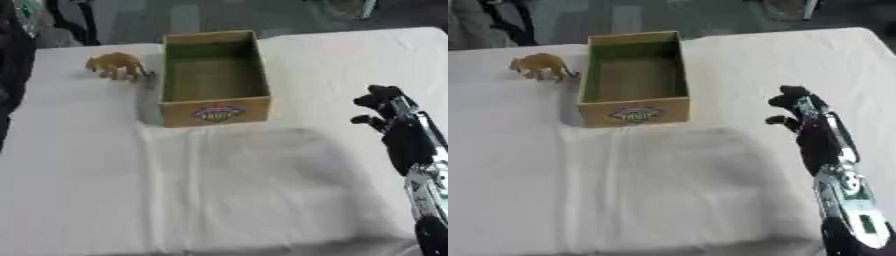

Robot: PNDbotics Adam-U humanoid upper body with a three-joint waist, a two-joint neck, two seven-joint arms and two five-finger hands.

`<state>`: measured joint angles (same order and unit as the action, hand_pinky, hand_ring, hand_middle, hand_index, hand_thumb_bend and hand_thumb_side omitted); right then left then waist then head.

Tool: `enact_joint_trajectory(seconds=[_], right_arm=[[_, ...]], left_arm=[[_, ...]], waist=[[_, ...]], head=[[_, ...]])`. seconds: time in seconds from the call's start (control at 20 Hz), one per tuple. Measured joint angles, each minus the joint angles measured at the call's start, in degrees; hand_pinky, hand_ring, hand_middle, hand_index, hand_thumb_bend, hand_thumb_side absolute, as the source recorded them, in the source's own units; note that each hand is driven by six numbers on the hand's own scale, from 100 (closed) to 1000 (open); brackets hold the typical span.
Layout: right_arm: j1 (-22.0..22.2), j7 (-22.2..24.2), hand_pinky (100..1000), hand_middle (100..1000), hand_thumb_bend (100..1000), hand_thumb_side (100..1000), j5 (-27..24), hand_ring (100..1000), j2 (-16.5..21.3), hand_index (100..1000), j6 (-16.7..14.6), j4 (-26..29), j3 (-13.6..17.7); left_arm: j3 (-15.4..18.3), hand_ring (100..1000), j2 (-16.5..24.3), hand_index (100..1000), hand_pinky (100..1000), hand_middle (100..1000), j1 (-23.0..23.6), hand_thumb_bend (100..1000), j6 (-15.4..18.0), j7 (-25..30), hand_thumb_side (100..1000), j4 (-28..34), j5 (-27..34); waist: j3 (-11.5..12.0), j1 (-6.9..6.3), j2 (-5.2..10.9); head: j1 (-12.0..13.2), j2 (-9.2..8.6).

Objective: Pick up objects on the table and place them in the box.

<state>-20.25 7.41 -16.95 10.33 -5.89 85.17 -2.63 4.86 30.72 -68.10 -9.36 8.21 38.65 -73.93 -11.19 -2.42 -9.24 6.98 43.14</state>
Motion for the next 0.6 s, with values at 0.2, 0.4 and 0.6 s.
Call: enact_joint_trajectory(seconds=[0.2,0.4,0.6], right_arm=[[-0.68,0.17,570,606,100,628,0.15,772,0.0,751,-0.02,-0.01,-0.27],[-0.98,0.22,570,606,100,633,0.2,772,0.0,751,0.01,-0.02,-0.28],[-0.99,0.22,571,606,100,637,0.2,773,0.0,751,0.01,-0.02,-0.28]], left_arm=[[0.87,579,-0.5,705,603,583,0.08,612,-1.32,-0.66,100,-4.91,2.87],[1.03,587,-0.53,713,610,593,0.77,607,-1.87,0.58,100,-7.11,6.93],[1.02,605,-0.53,733,628,614,1.56,630,-1.95,1.88,103,-7.77,9.94]], waist=[[-1.27,-0.28,-0.97],[-1.76,-0.35,-1.73],[-1.93,-0.64,-2.21]], head=[[0.72,-0.5],[1.03,-0.74],[1.06,-0.92]])
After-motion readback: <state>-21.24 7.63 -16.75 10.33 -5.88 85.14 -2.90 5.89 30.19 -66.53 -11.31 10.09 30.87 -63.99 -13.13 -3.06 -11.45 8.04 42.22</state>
